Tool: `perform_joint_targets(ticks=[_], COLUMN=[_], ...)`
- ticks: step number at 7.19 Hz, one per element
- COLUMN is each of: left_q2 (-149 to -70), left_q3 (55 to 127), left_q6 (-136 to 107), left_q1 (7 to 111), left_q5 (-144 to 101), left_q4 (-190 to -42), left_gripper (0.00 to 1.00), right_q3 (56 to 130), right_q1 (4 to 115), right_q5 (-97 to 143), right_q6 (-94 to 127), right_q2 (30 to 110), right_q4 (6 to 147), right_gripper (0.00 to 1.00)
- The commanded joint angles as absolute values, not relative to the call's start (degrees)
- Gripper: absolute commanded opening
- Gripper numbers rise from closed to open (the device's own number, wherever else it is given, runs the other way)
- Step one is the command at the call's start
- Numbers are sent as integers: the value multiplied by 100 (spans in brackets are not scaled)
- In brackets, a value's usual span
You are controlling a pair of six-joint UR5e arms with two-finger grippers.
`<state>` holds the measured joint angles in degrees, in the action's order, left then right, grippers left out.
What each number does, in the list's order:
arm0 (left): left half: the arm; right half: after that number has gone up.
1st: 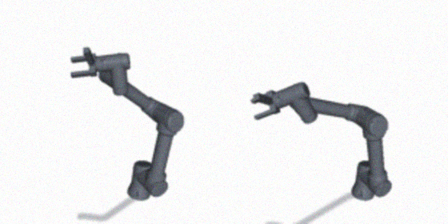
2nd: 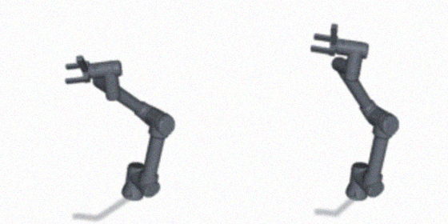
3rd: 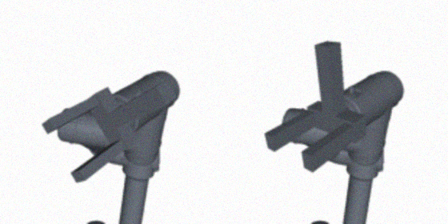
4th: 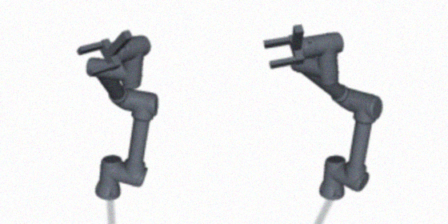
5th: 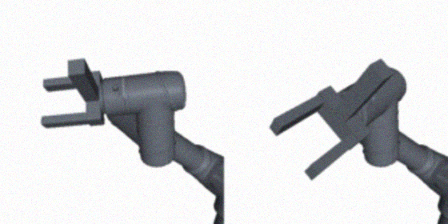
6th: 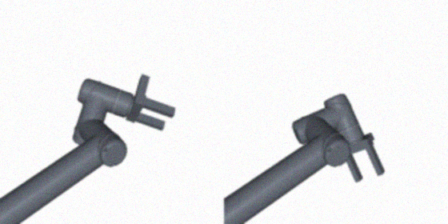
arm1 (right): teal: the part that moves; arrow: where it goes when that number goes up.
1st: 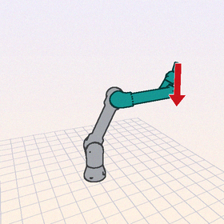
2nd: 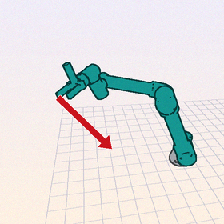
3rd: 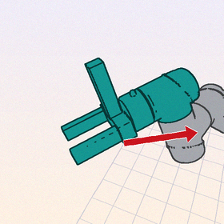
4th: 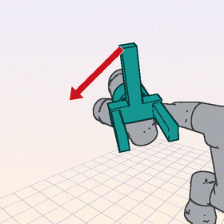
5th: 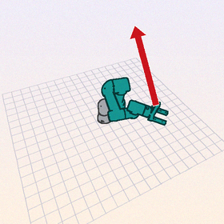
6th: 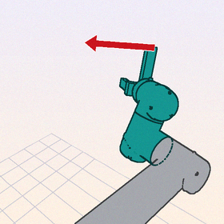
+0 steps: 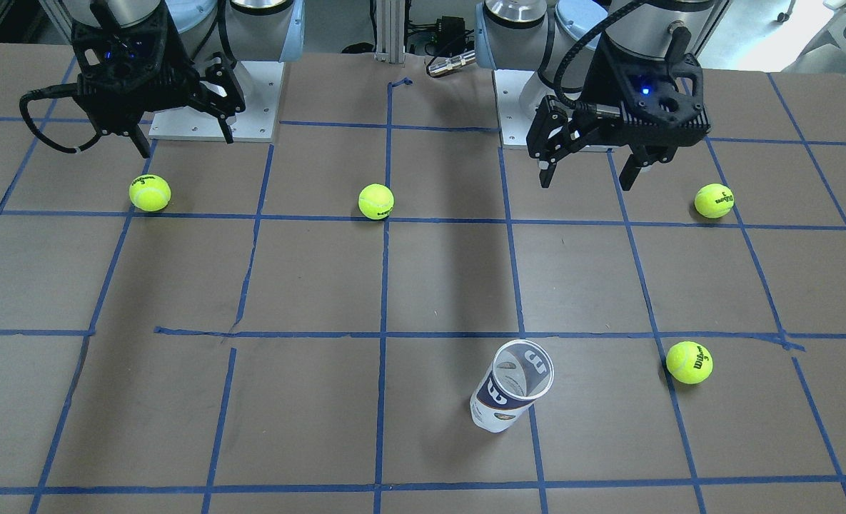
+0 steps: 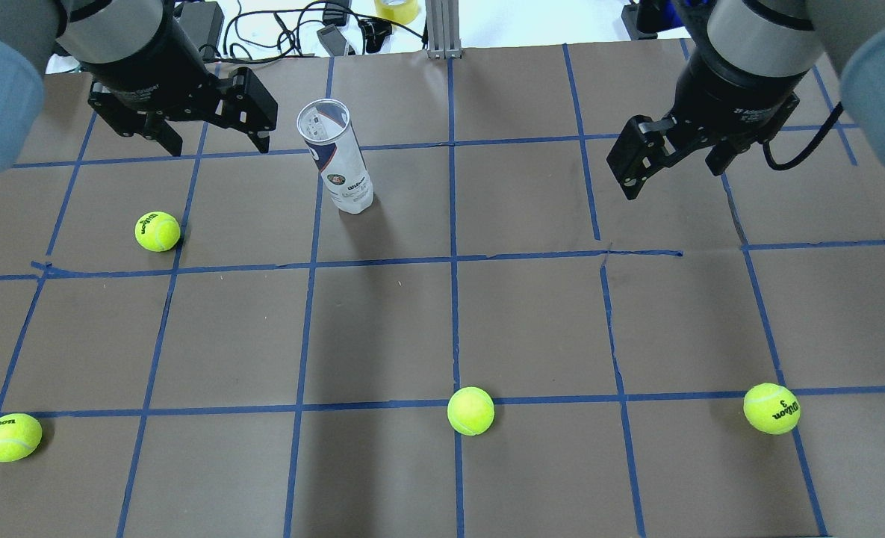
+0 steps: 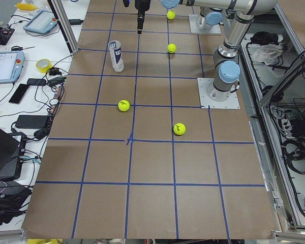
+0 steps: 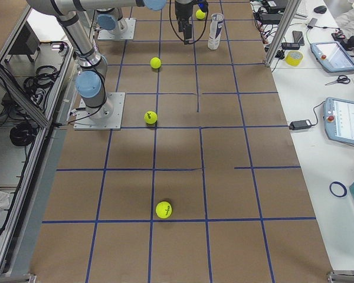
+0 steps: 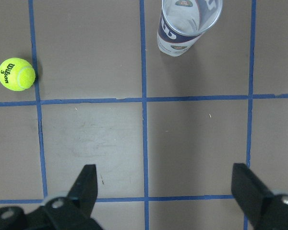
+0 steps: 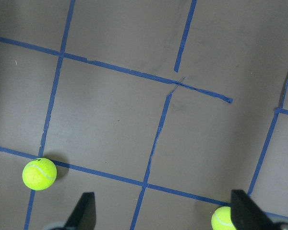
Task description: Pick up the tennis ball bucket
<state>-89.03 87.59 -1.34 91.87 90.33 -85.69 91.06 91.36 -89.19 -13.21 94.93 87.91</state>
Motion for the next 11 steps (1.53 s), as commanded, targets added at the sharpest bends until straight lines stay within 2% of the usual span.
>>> perform_joint_targets(ticks=[1,3,8,11], left_q2=[-8860,-8798,-8780,-9236], left_q3=[8763,8763,8754,8649], left_q6=[-132,-123,-105,226], left_q1=[9185,9185,9097,9009], left_q5=[9035,9061,9070,9017], left_q4=[-8613,-8701,-8912,-8746], left_gripper=[100,100,100,100], right_q3=[9097,9105,9114,9114], right_q1=[8992,8991,8991,8991], right_q5=[-8921,-9052,-9044,-9035], right_q6=[-1048,-782,-809,-817], right_q2=[9544,9510,9501,9501], right_q4=[8833,9272,9220,9211], right_gripper=[100,100,100,100])
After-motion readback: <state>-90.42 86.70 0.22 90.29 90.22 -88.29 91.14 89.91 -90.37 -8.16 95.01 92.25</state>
